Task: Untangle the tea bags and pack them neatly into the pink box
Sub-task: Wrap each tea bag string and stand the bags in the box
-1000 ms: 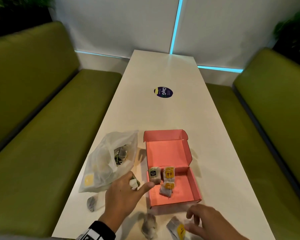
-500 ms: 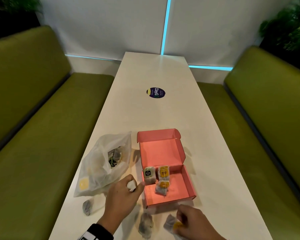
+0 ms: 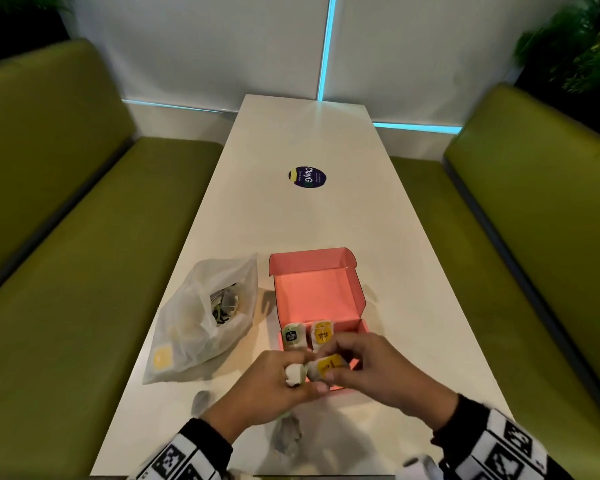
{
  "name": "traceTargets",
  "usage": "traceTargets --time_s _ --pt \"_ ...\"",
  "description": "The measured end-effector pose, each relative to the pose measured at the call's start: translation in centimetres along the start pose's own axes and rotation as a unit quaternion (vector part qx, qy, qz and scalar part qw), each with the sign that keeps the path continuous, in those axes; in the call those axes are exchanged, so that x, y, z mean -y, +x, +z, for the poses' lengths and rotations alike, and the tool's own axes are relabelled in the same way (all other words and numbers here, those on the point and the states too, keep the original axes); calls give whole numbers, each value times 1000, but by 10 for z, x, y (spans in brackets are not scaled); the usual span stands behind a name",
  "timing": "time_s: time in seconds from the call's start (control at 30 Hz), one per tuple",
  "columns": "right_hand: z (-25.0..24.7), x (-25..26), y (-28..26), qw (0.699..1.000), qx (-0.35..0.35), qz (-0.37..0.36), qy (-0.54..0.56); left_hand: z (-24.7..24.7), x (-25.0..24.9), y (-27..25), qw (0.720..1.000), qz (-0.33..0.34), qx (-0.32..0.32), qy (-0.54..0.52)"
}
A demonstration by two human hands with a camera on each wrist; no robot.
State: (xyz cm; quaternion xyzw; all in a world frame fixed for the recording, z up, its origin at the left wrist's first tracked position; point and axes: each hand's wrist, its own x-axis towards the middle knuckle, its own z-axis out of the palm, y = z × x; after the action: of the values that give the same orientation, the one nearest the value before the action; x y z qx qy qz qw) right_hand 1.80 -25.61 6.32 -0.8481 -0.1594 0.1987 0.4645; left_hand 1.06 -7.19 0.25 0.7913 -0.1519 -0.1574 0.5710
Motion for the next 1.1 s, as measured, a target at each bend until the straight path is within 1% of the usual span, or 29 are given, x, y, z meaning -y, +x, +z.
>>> traceTargets --time_s 0.03,0.1,0.17,0.2,0.33,0.4,0.53,0.6,0.7,0.77,0.87,1.0,1.1 --pt "-1 2 2 1000 -15 -1 -6 1 1 2 1000 2 -26 15" --pt "-2 4 6 998 -68 5 -13 2 4 4 997 3 -73 29" --pt "-1 5 9 992 -122 21 -3 3 4 6 995 -2 -99 27" --pt "0 5 9 990 -136 30 9 4 2 6 994 -7 -103 27" --pt "0 5 9 989 -139 38 38 6 3 7 992 -25 -118 32" --pt "-2 3 9 989 -144 30 4 7 4 7 991 -42 -117 42" --pt "-7 -9 11 975 -179 -6 -131 6 8 7 982 -101 -115 106" --pt "-10 -17 11 969 -156 -24 -191 5 8 5 972 -129 -112 165" --pt "-7 -25 9 962 -82 -15 -260 8 6 3 946 -155 -110 261" --pt "-3 -28 10 962 -33 -6 -272 11 7 3 936 -168 -106 291" --pt "5 -30 15 970 8 2 -243 16 12 5 928 -185 -104 305" --pt "15 -40 26 967 8 13 -253 19 18 7 925 -207 -105 300" --pt "20 -51 35 969 -25 34 -244 20 20 8 928 -220 -111 281"
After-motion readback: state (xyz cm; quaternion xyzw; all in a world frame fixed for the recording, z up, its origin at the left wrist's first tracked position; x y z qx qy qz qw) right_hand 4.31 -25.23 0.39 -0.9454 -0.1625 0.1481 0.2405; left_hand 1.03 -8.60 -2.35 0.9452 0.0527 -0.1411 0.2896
